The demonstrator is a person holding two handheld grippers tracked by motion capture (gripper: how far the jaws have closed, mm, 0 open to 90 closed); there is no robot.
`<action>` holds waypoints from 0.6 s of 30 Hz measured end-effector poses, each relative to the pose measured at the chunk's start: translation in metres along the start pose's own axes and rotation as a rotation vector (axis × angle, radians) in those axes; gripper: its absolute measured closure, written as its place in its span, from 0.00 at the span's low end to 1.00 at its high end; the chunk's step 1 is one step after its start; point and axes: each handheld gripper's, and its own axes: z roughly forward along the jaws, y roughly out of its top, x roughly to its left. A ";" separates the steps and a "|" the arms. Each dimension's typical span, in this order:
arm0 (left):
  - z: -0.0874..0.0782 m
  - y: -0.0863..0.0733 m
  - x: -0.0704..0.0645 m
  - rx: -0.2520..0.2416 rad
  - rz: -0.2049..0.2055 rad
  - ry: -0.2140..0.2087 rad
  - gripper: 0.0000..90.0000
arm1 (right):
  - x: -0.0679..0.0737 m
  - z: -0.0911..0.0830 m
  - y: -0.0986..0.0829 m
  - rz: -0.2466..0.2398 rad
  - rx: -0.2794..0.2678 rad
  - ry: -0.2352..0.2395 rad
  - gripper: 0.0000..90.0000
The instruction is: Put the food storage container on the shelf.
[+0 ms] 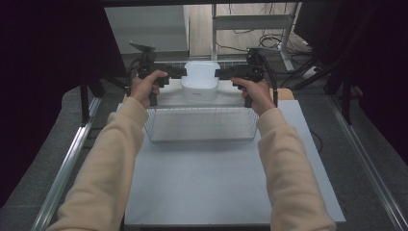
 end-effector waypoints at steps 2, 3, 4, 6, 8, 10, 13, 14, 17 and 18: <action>0.000 0.000 0.000 0.001 0.000 0.000 0.72 | -0.002 0.002 0.000 0.013 -0.003 0.006 0.70; 0.001 -0.001 0.000 0.001 0.001 -0.002 0.71 | -0.002 0.002 0.000 0.012 -0.004 0.006 0.70; 0.001 -0.001 0.000 0.001 0.001 -0.003 0.71 | -0.002 0.002 0.000 0.010 -0.004 0.003 0.69; 0.000 -0.001 -0.002 -0.009 0.010 0.000 0.66 | -0.001 0.002 0.000 0.006 -0.006 0.006 0.63; -0.002 -0.002 -0.006 -0.022 0.039 0.014 0.59 | 0.001 0.002 0.000 -0.001 -0.017 0.002 0.55; -0.006 -0.004 -0.009 -0.038 0.061 0.027 0.52 | 0.002 -0.002 0.000 -0.014 -0.040 -0.009 0.47; -0.016 -0.007 -0.014 -0.059 0.109 0.048 0.44 | 0.008 -0.011 -0.002 -0.053 -0.064 -0.025 0.43; -0.019 -0.009 -0.016 -0.065 0.123 0.055 0.42 | 0.010 -0.014 -0.003 -0.076 -0.066 -0.027 0.42; -0.032 -0.017 -0.022 -0.095 0.166 0.075 0.38 | 0.016 -0.026 -0.010 -0.176 -0.072 -0.054 0.38; -0.037 -0.021 -0.025 -0.101 0.188 0.087 0.37 | 0.019 -0.030 -0.013 -0.212 -0.087 -0.065 0.36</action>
